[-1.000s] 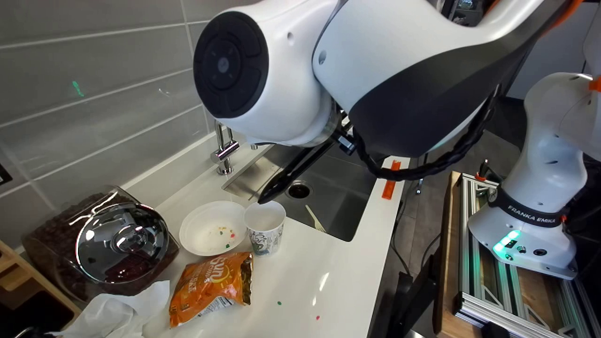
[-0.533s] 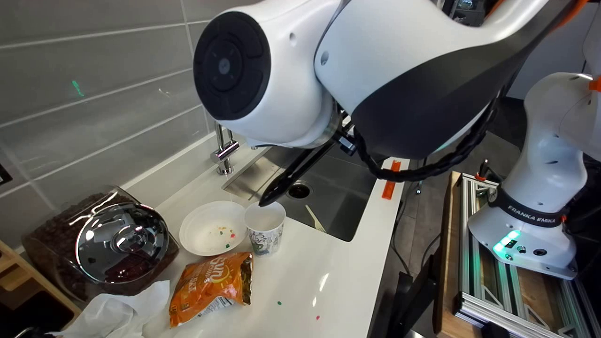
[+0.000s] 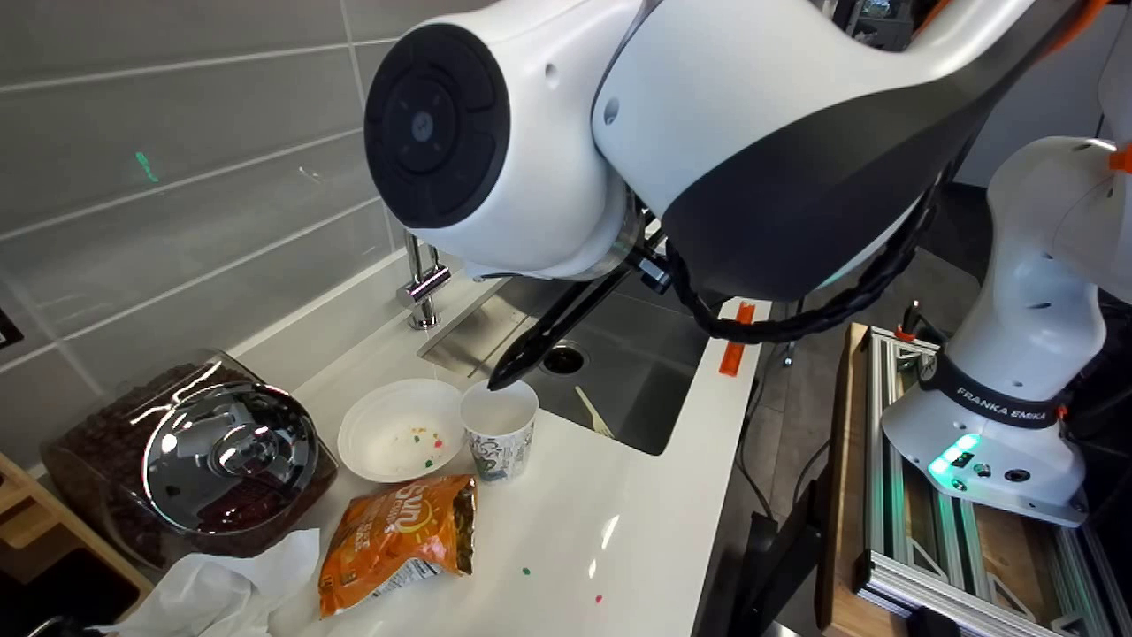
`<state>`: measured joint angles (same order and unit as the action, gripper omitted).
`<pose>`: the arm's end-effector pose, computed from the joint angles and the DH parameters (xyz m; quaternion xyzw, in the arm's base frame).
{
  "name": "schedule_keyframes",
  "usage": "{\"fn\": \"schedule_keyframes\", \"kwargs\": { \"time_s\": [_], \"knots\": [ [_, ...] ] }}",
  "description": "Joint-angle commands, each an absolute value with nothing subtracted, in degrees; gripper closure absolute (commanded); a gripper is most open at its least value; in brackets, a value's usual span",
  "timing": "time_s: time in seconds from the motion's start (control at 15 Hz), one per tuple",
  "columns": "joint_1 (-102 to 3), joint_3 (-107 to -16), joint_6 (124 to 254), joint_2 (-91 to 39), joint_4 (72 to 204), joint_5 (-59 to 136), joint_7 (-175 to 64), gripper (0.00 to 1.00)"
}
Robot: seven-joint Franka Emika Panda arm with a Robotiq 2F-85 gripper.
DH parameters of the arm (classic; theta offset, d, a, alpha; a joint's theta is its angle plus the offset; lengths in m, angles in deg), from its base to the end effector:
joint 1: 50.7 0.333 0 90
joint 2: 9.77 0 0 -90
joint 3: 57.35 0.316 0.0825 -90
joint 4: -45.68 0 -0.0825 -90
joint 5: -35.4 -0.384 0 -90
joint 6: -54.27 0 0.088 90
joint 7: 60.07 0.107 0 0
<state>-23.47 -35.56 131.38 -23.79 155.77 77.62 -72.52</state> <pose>0.4096 0.3318 0.3630 0.7129 0.5113 -0.2464 0.4118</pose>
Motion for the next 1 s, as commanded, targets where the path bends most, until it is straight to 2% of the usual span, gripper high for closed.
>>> {"fn": "schedule_keyframes", "kwargs": {
  "time_s": [0.0,0.2,0.33,0.4,0.8,0.93],
  "knots": [
    [-24.46,-34.74,132.10,-23.32,156.68,77.02,-73.11,0.71],
    [-24.47,-34.74,132.10,-23.32,156.68,77.00,-73.12,0.70],
    [-24.46,-34.73,132.09,-23.35,156.64,76.99,-73.16,0.68],
    [-24.45,-34.72,132.09,-23.36,156.64,76.99,-73.18,0.63],
    [-24.45,-34.72,132.09,-23.40,156.61,76.97,-73.25,0.61],
    [-24.45,-34.70,132.10,-23.40,156.62,76.96,-73.28,0.57]
  ]
}}
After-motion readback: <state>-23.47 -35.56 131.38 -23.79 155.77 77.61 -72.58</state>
